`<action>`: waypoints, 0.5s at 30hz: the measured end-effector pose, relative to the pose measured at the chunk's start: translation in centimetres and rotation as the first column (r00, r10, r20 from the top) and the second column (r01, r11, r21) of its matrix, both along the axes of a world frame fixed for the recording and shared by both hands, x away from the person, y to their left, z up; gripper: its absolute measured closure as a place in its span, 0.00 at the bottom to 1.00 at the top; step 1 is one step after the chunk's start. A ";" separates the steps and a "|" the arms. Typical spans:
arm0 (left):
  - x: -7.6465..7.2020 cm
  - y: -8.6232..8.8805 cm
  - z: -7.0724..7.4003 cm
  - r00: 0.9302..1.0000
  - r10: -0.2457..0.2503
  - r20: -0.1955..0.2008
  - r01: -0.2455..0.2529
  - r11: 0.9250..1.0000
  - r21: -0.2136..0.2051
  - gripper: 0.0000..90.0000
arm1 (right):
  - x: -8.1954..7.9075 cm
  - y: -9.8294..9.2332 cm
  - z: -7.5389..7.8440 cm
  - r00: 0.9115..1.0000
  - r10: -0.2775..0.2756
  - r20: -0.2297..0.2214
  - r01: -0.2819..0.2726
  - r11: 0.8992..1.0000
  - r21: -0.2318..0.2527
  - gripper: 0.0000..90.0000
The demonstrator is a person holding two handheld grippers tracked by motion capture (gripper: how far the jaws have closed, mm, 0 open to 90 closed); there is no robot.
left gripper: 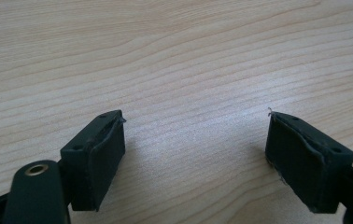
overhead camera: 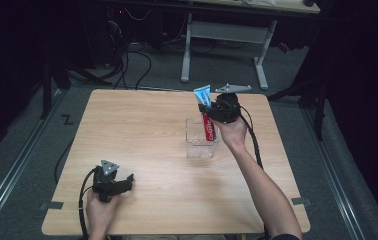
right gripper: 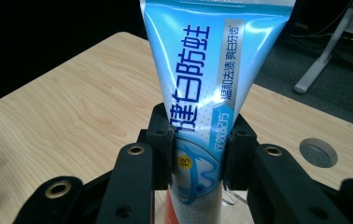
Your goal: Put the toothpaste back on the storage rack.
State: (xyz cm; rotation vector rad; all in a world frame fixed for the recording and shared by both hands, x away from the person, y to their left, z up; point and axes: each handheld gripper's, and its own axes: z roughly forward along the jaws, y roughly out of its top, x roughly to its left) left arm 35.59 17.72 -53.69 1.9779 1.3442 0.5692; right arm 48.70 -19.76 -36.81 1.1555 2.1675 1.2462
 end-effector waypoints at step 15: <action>0.0 0.0 0.0 1.000 -0.001 0.000 0.001 1.000 0.000 0.22 | -0.2 -0.1 -1.1 1.000 0.000 -0.015 0.000 1.000 -0.012 0.77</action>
